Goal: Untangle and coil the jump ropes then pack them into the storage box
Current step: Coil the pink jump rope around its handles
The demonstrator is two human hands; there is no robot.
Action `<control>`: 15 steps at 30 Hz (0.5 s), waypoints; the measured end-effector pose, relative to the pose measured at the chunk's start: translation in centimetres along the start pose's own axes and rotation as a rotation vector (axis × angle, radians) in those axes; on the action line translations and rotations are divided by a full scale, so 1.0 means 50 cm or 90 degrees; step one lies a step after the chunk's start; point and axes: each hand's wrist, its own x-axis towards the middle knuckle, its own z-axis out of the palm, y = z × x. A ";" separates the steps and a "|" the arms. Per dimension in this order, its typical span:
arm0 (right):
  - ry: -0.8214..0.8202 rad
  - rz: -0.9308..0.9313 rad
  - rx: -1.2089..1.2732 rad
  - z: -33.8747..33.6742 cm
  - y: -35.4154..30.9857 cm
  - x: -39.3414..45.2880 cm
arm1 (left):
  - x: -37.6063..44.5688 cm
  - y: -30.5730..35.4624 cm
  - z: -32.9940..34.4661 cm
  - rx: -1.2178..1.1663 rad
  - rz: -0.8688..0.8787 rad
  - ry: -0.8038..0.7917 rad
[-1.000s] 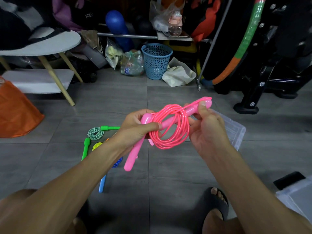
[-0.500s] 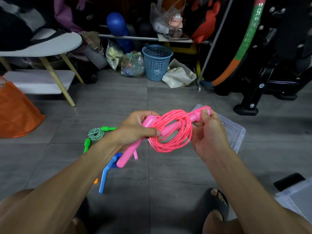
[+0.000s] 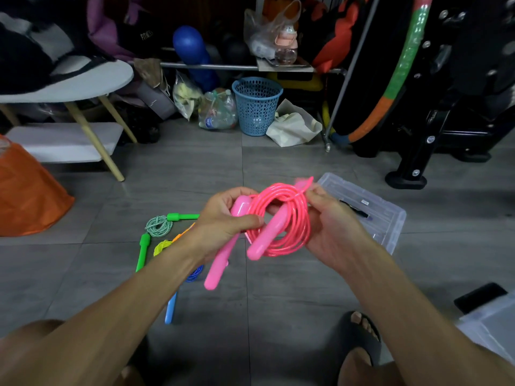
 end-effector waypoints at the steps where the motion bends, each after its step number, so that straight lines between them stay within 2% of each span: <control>1: -0.016 0.040 -0.025 0.009 0.009 -0.004 | 0.001 0.001 0.006 0.023 0.024 0.022; 4: 0.021 0.047 -0.109 0.010 0.031 0.010 | 0.009 0.000 0.013 0.093 0.074 0.107; 7: 0.047 0.032 -0.122 -0.003 0.026 0.019 | 0.008 0.001 0.025 0.133 0.090 0.167; 10: 0.106 -0.008 -0.252 -0.020 0.027 0.020 | 0.012 -0.001 0.034 0.157 0.109 0.240; 13: 0.065 -0.087 -0.409 -0.015 0.042 0.010 | 0.020 -0.005 0.039 0.139 0.106 0.291; 15: -0.012 -0.156 -0.542 -0.024 0.060 0.012 | 0.023 -0.010 0.044 0.121 0.098 0.291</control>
